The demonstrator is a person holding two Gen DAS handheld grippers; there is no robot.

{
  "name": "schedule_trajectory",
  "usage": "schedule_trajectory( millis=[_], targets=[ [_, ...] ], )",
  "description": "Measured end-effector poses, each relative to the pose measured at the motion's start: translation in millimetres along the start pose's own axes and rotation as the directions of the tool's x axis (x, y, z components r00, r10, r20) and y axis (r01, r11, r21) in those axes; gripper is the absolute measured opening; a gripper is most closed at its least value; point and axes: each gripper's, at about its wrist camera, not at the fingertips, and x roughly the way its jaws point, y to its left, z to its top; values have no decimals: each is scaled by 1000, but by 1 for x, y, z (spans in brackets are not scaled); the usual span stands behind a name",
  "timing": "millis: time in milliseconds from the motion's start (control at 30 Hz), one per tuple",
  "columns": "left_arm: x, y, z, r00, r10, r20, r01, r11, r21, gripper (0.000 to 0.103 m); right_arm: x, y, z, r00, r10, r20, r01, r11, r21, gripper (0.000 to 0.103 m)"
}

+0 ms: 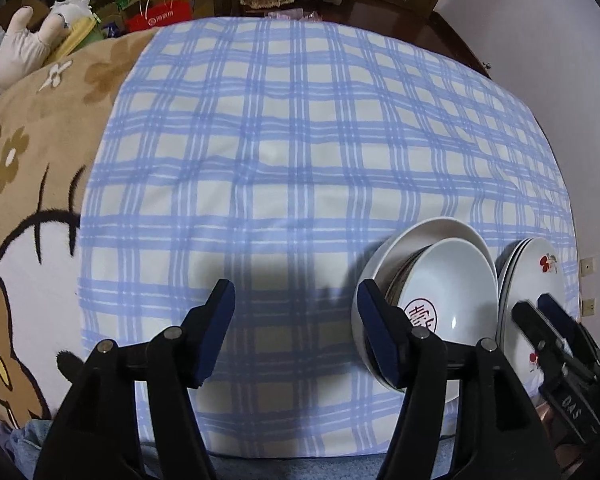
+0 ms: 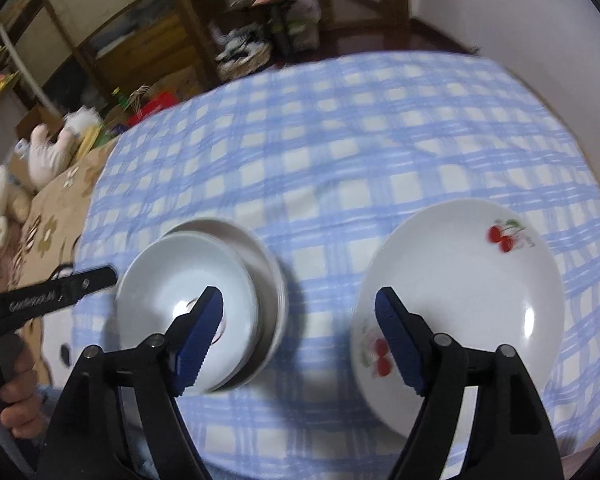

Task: Organize plates and bowls
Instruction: 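Move both grippers to the rim of the three-bowl stack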

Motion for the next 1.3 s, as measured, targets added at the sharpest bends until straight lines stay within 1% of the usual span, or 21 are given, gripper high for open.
schedule_trajectory(
  millis=[100, 167, 367, 467, 567, 667, 900, 1033, 1200, 1300],
  targets=[
    [1, -4, 1, 1000, 2, 3, -2, 1000, 14, 64, 1, -5, -1, 1000, -5, 20, 4, 1000, 2, 82],
    [2, -5, 0, 1000, 6, 9, -6, 1000, 19, 70, 6, -5, -2, 1000, -16, -1, 16, 1000, -13, 82],
    [8, -5, 1, 1000, 3, -15, -3, 1000, 14, 71, 15, -7, -7, 999, -21, -25, 21, 1000, -9, 82],
    [12, -7, 0, 999, 17, -30, -16, 999, 28, 72, 17, -9, -8, 999, -17, -29, 17, 1000, 9, 82],
    [13, -7, 0, 1000, 24, -20, -24, 999, 25, 79, 16, -9, -8, 1000, -21, -12, 22, 999, 25, 82],
    [13, -6, 1, 1000, 16, -23, -16, 1000, 19, 79, 13, -9, -9, 999, -39, 17, 38, 999, 23, 82],
    [14, -4, 1, 1000, 9, -29, -9, 1000, 2, 81, 16, -10, -9, 999, -43, 1, 43, 999, 26, 82],
    [15, -4, 1, 1000, -2, -31, 2, 1000, -2, 82, 17, -12, -8, 998, -63, -8, 64, 998, 24, 82],
    [14, -5, 0, 1000, 0, -30, 0, 1000, 2, 82, 19, -15, -10, 998, -52, -25, 53, 998, 35, 82],
    [13, -6, 0, 999, -2, -44, 3, 1000, 8, 82, 20, -14, -11, 998, -48, -33, 49, 998, 29, 82]
  ],
)
